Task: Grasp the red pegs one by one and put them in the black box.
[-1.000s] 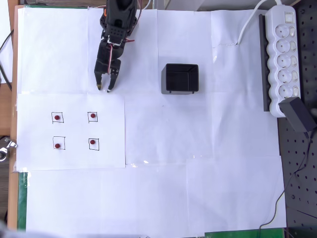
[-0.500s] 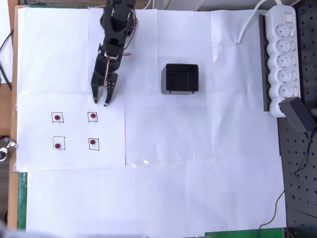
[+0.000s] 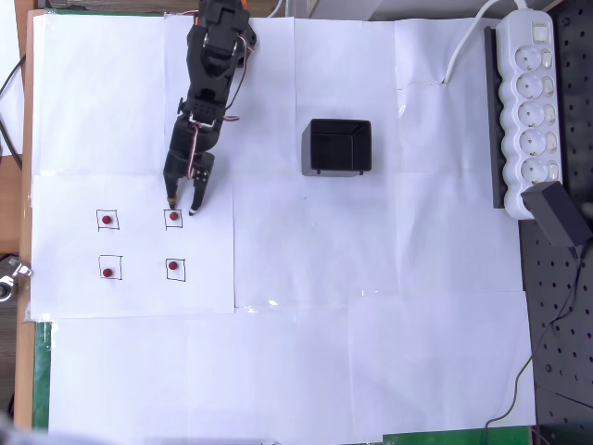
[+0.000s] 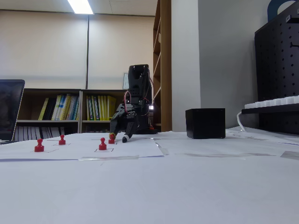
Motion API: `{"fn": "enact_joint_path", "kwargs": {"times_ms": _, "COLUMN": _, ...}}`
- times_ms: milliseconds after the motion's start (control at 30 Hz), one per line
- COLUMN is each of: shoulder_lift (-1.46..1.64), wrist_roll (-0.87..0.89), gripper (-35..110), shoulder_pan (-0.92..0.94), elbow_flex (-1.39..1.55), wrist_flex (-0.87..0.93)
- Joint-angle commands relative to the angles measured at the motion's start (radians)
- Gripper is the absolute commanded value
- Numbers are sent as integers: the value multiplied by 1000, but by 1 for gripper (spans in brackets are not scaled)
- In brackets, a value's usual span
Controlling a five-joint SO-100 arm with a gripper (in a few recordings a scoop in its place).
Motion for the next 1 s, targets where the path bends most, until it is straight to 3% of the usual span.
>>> {"fn": "enact_joint_path", "kwargs": {"times_ms": 0, "shoulder_lift": 31, "wrist_roll": -3, "gripper": 12, "shoulder_pan": 26, "elbow_flex": 55, "wrist_flex": -31}}
{"fn": "enact_joint_path", "kwargs": {"times_ms": 967, "shoulder_lift": 112, "wrist_roll": 25, "gripper": 10, "shoulder_pan": 41, "elbow_flex": 146, "wrist_flex": -37}}
